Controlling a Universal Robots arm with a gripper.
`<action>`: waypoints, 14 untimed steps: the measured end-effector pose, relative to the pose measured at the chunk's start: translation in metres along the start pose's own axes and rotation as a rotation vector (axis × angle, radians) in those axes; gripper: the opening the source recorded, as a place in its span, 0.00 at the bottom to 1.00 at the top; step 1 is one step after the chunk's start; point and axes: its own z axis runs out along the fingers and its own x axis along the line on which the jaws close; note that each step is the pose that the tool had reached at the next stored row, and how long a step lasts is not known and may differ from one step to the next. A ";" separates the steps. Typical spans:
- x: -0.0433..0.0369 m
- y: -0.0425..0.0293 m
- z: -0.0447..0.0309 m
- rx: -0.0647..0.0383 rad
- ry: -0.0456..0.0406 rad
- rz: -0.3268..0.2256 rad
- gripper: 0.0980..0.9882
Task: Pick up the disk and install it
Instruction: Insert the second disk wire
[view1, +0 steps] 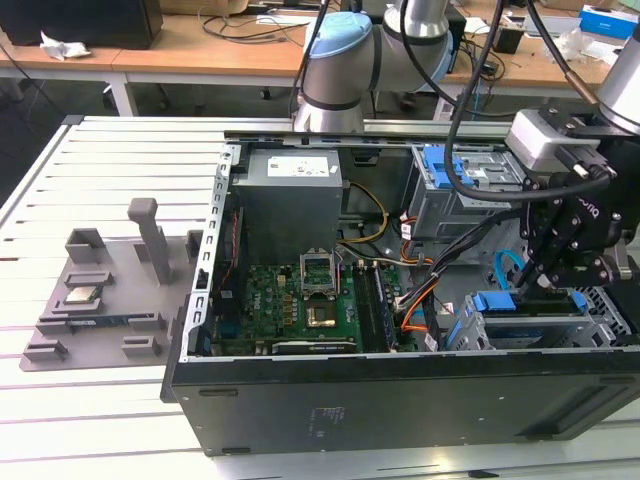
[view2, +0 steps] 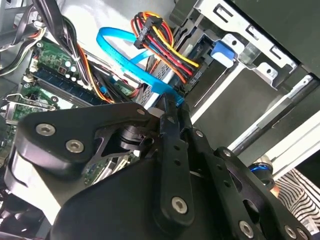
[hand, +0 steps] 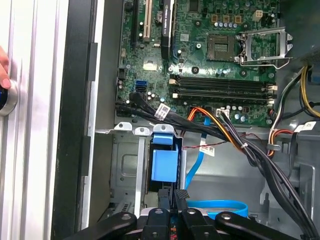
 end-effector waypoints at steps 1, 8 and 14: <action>0.0000 -0.0002 0.0010 0.000 -0.0005 0.000 0.07; 0.0000 -0.0006 0.0041 0.000 -0.0004 0.000 0.08; -0.0018 0.0005 -0.0190 0.000 -0.0002 0.000 0.15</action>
